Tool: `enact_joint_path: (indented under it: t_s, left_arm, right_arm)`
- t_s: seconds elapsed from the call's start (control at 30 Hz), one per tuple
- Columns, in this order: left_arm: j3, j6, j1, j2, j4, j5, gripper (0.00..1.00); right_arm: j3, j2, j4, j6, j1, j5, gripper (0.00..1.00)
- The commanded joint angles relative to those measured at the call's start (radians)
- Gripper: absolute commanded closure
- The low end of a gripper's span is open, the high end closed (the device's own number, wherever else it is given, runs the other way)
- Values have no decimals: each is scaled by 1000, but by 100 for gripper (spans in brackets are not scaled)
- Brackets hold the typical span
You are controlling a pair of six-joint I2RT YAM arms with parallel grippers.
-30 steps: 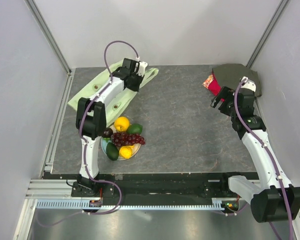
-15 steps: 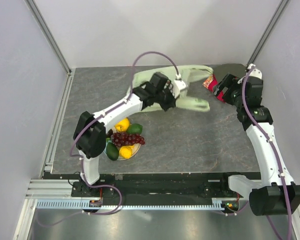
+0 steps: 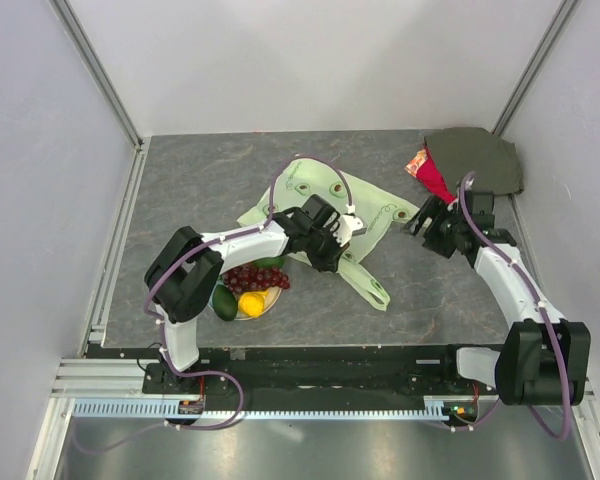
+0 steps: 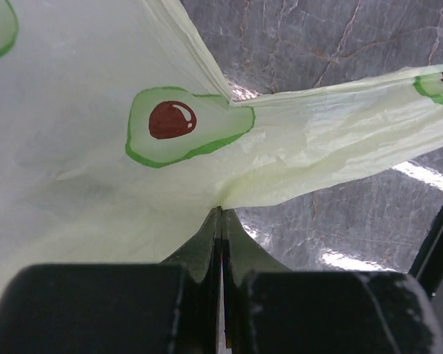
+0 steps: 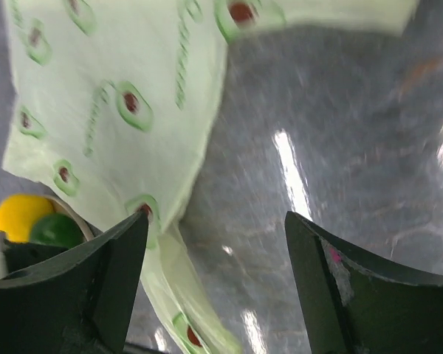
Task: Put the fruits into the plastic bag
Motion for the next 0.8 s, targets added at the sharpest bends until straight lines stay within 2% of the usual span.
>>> enact_joint_path:
  t_s: [0.0,0.07,0.23,0.3,0.37,0.43,0.6,0.77]
  left_arm:
    - [-36,-128,-3,-29,116,51,98]
    - [-43,-142,-3,-17,127,64,98]
    - [-60,-144,-3,-11,131,97,99]
    - [-59,-136,-3,-30,118,96,78]
    - [-60,-132,-3,-75,116,90,47]
    - [-59,-130,-3,-109,113,90,38]
    - [-28,-170,-12,-217,130,113,33]
    - [87,-259,-43,-140,150,7,33]
  right_arm:
    - [-128,-13,74,80,-3,-121,18]
    - [-200,-7,155,124,-3,-150,20]
    - [-243,39,247,147,-3,-181,23]
    - [-228,48,247,143,-3,-165,24]
    - [-211,34,235,144,-5,-133,24]
    - [-199,24,199,137,-6,-100,25]
    - [-170,-42,123,109,-12,23,24]
    - [-154,-128,82,111,-17,95,23]
